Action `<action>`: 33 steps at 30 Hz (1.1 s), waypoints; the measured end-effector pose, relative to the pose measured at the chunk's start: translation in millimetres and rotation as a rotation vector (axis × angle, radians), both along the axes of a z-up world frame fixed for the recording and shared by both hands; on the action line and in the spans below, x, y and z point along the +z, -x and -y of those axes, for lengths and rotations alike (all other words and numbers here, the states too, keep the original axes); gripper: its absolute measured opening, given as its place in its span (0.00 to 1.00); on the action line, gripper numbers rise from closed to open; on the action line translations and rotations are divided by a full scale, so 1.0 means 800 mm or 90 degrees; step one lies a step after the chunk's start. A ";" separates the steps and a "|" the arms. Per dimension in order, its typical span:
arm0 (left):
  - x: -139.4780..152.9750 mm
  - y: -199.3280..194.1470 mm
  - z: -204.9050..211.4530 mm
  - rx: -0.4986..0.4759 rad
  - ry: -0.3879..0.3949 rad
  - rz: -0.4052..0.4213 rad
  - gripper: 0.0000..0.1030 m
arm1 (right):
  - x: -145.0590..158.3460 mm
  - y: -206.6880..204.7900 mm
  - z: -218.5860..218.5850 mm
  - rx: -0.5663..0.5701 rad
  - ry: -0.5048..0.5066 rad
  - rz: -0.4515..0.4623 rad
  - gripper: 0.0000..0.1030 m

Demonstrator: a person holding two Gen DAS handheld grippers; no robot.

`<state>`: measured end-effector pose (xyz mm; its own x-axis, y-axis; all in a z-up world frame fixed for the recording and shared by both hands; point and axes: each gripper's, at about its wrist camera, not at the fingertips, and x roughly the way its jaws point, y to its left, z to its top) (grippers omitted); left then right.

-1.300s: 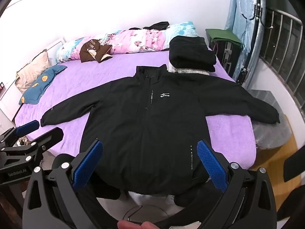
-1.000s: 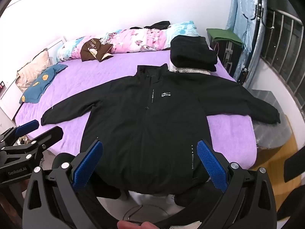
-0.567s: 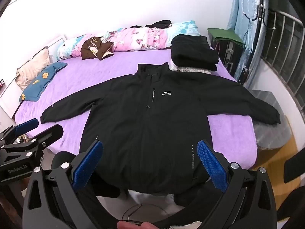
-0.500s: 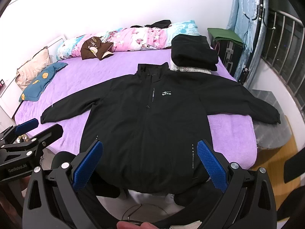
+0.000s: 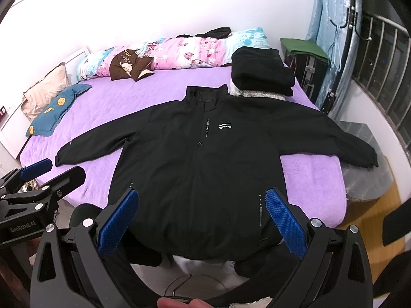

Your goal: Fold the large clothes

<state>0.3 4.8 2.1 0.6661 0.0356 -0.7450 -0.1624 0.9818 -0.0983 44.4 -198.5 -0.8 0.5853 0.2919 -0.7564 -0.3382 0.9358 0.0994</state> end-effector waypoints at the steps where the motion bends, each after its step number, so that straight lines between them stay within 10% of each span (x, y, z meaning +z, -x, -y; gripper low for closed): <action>1: 0.000 0.000 -0.001 0.000 0.001 0.000 0.94 | 0.000 0.000 0.000 -0.001 0.000 0.000 0.94; 33: -0.004 0.001 -0.018 0.020 0.010 0.002 0.94 | 0.002 -0.003 -0.020 0.009 0.016 0.006 0.94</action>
